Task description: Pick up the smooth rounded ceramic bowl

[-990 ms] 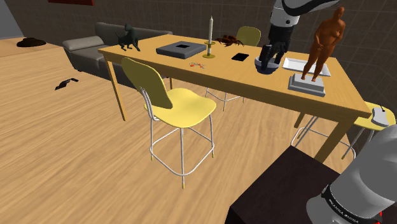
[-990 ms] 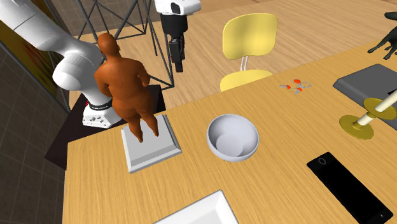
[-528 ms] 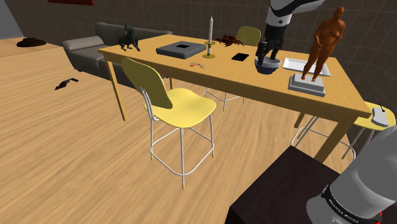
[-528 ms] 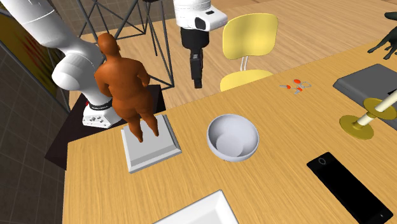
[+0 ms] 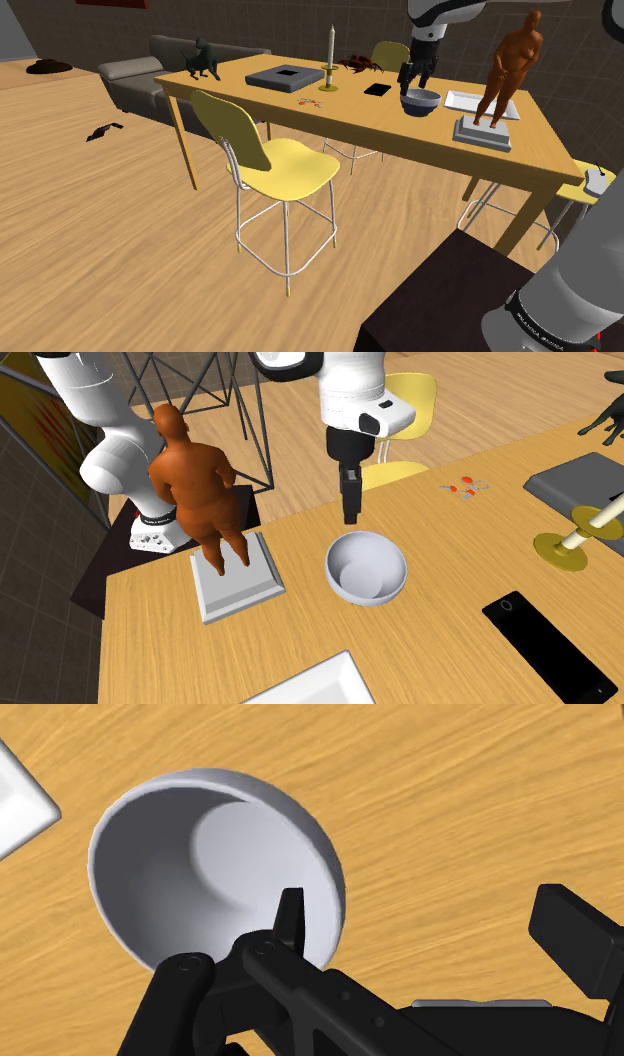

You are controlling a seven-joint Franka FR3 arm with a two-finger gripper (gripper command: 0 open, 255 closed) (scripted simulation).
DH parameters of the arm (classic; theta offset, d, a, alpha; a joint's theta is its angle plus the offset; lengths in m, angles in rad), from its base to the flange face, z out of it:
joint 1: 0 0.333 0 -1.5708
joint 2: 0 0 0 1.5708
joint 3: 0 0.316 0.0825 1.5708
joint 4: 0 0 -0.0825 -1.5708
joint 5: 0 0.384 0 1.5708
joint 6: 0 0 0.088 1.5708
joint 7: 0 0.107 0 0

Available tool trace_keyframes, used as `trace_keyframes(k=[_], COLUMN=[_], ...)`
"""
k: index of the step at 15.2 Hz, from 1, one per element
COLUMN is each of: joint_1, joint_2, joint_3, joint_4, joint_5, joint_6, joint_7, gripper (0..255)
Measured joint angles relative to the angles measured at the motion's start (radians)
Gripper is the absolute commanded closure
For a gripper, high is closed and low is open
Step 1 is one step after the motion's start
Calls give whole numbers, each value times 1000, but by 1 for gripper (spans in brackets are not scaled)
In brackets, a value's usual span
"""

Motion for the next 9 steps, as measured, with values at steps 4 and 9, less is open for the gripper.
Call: trace_keyframes(k=[4, 9], joint_1=[-38, -42], joint_2=[136, 152], joint_3=[-18, -18], joint_4=[157, 115], joint_5=[52, 58], joint_6=[-21, 37], joint_7=[-55, -58], gripper=[0, 0])
